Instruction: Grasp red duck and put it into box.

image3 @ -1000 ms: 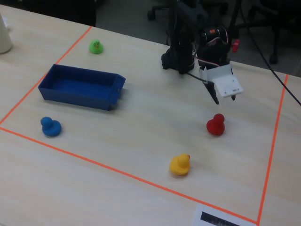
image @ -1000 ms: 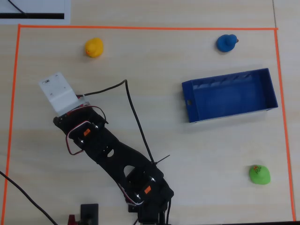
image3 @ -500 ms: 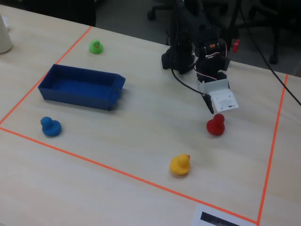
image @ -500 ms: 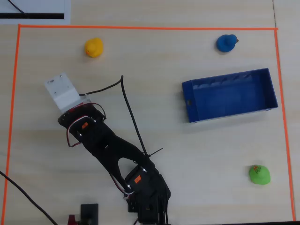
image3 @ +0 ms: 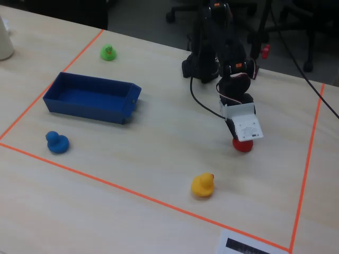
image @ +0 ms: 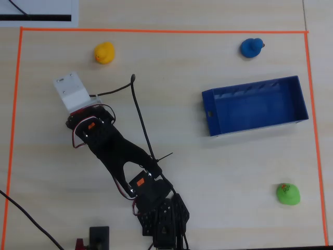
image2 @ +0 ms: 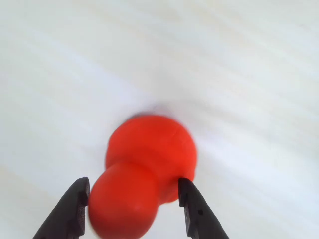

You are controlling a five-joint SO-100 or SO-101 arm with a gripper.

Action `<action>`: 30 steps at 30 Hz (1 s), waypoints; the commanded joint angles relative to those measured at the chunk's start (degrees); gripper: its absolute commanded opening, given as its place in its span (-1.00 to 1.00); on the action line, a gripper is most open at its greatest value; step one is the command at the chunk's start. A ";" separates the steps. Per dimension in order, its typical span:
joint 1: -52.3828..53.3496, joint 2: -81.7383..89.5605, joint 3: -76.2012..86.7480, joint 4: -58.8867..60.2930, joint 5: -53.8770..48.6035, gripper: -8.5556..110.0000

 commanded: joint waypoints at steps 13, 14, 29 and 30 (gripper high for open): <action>-0.18 0.09 -3.08 2.81 1.14 -0.51; -0.26 0.09 -3.43 3.78 0.88 -0.54; 4.31 7.56 -4.13 7.82 -0.70 -0.86; 5.80 9.49 -4.75 8.17 -1.23 -0.86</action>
